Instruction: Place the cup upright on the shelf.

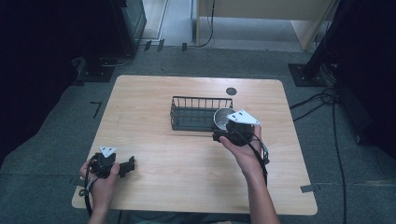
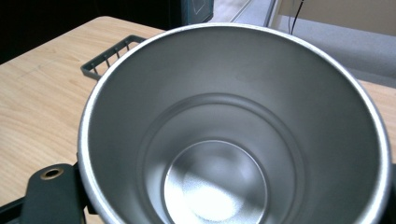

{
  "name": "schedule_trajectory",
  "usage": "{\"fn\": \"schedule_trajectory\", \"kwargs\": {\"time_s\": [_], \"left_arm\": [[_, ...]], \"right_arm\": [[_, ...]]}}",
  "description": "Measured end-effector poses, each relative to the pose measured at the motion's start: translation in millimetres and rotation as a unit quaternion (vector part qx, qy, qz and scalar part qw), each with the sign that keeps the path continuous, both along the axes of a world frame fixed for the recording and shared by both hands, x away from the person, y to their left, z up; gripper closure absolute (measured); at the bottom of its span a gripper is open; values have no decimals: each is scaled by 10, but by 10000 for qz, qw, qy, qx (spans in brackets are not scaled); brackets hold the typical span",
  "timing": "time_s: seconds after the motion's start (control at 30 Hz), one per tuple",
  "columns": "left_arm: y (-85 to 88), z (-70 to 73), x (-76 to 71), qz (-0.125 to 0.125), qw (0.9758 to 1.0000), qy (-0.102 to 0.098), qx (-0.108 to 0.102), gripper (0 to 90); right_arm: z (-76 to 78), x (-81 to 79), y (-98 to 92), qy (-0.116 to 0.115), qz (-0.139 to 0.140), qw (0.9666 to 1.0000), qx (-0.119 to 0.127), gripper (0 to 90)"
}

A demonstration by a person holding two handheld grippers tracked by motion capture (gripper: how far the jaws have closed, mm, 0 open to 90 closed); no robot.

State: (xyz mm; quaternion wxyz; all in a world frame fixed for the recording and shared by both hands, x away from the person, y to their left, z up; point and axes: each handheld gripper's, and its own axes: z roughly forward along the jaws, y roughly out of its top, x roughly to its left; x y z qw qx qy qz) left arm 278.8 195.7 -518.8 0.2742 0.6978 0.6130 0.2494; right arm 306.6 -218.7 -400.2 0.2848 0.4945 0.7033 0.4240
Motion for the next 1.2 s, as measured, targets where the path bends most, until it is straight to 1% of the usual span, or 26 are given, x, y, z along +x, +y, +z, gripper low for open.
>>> {"fn": "schedule_trajectory", "kwargs": {"time_s": [0.13, 0.2, 0.27, 0.33, 0.37, 0.53, 0.63, 0.67, 0.73, 0.77, 0.8, 0.83, 0.93, 1.07, 1.17, 1.2], "left_arm": [[0, 0, 0, 0, 10000, 0, 0, 0], [0, 0, 0, 0, 10000, 1, -1, 0], [0, 0, 0, 2, 10000, -2, -1, 0], [0, 0, 0, 1, 10000, 0, -1, 0], [0, 0, 0, 1, 10000, 0, -1, 0], [1, 1, 0, -3, 10000, 1, 1, 0], [1, 0, 0, -4, 10000, 2, 0, 0], [1, 0, 0, -4, 10000, 2, 0, 0], [0, 0, 0, 1, 10000, 1, -1, 0], [0, 1, 0, 0, 10000, 2, 4, 0], [0, 1, 0, -1, 10000, 2, -2, 0], [0, 1, 0, -1, 10000, 2, -2, 0], [0, 1, 0, 1, 10000, 6, -1, 0], [0, 1, 0, 0, 10000, 5, 0, 0], [0, 1, 0, 0, 10000, 6, 0, 0], [0, 1, 0, 0, 10000, 6, 0, 0]], "right_arm": [[40, 83, 47, -53, 13, 10000, -47, 178], [55, 131, 73, -91, 12, 9999, -111, 178], [59, 157, 85, -111, 7, 9999, -116, 178], [67, 234, 117, -151, -2, 9998, -129, 178], [67, 234, 117, -151, -2, 9998, -129, 178], [77, 385, 180, -237, -34, 9996, -147, 178], [65, 471, 192, -247, -95, 9996, -140, 178], [65, 471, 192, -247, -95, 9996, -140, 178], [38, 563, 200, -234, -134, 9995, -136, 178], [38, 563, 200, -234, -134, 9995, -136, 178], [14, 631, 203, -224, -173, 9995, -147, 178], [0, 664, 203, -226, -188, 9995, -140, 178], [-35, 761, 210, -178, -227, 9996, -52, 178], [-67, 873, 254, -155, -231, 9996, -107, 178], [-74, 916, 277, -154, -220, 9996, -80, 178], [-95, 954, 297, -176, -229, 9996, -49, 178]]}}
